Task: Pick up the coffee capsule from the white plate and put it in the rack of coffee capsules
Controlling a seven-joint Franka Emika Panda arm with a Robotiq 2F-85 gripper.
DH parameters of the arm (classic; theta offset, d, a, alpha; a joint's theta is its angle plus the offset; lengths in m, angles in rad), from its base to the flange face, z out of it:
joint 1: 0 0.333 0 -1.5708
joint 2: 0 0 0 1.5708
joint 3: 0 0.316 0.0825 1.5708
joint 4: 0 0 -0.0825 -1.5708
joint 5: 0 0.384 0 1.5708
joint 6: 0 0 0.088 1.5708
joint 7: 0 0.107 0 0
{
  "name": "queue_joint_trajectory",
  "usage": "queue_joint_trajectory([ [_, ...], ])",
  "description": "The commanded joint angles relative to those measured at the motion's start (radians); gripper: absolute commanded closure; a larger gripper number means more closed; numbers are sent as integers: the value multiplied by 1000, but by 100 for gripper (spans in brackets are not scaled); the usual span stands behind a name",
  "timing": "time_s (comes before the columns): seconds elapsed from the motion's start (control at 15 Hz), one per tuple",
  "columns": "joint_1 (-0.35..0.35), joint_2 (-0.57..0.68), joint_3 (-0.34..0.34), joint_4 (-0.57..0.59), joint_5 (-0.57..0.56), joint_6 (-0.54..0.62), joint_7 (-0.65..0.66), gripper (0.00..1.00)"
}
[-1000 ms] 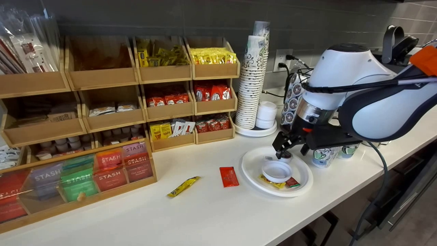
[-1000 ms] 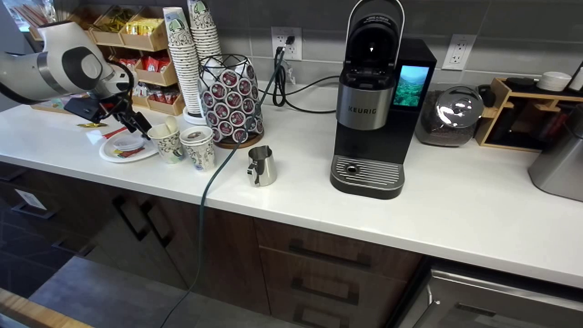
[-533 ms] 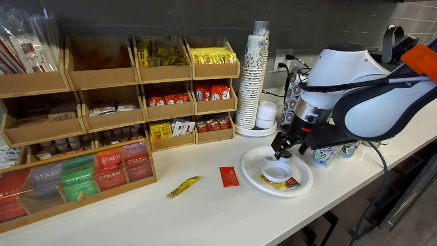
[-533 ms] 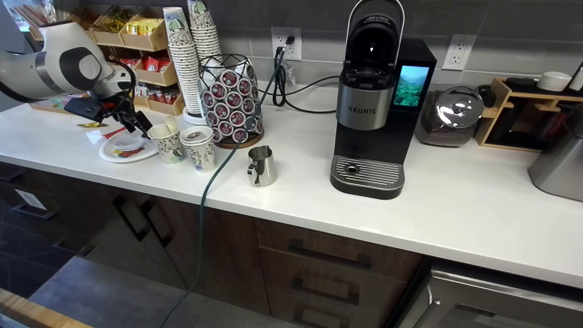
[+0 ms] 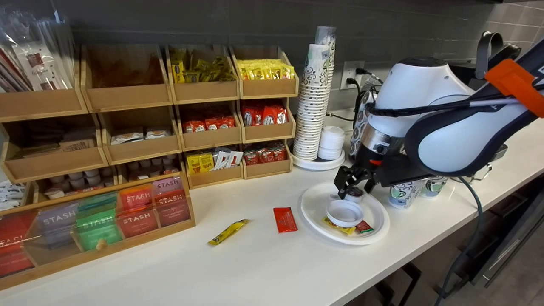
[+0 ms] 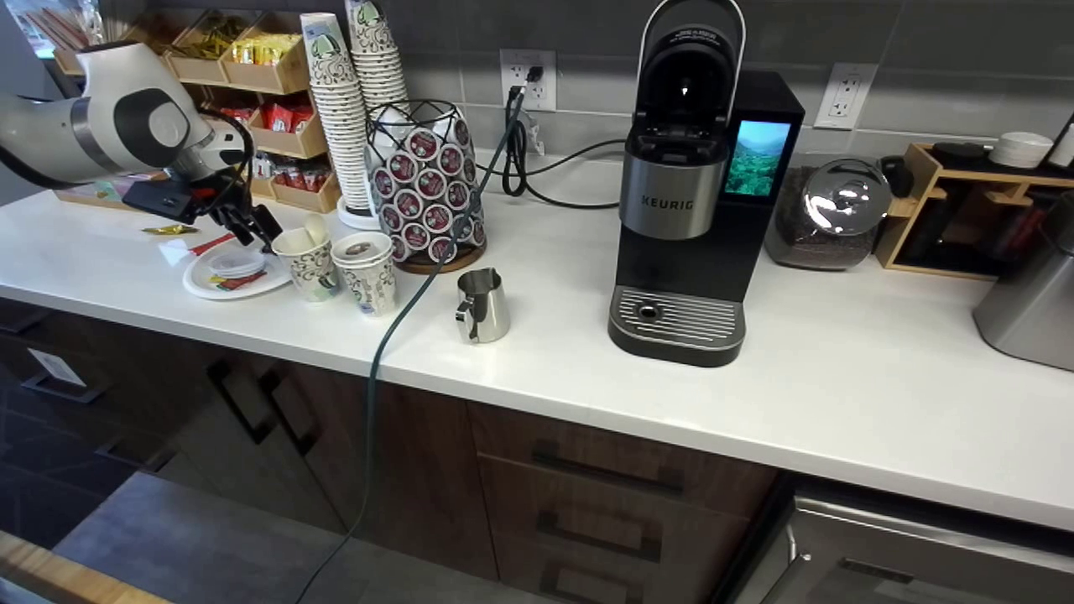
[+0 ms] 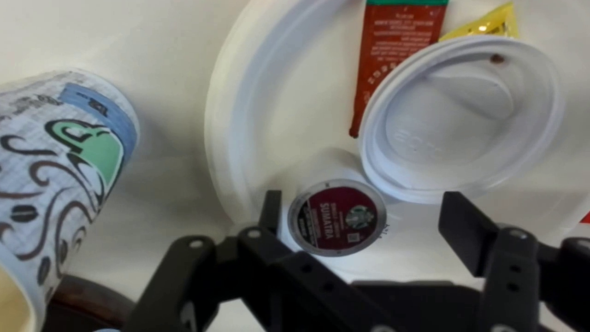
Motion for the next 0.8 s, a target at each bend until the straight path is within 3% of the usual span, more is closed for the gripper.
queue_joint_trajectory([
  [0.0,38,38,-37,44,32,-17,-16,14],
  [0.73,31,53,-39,84,80,-98,-44,17],
])
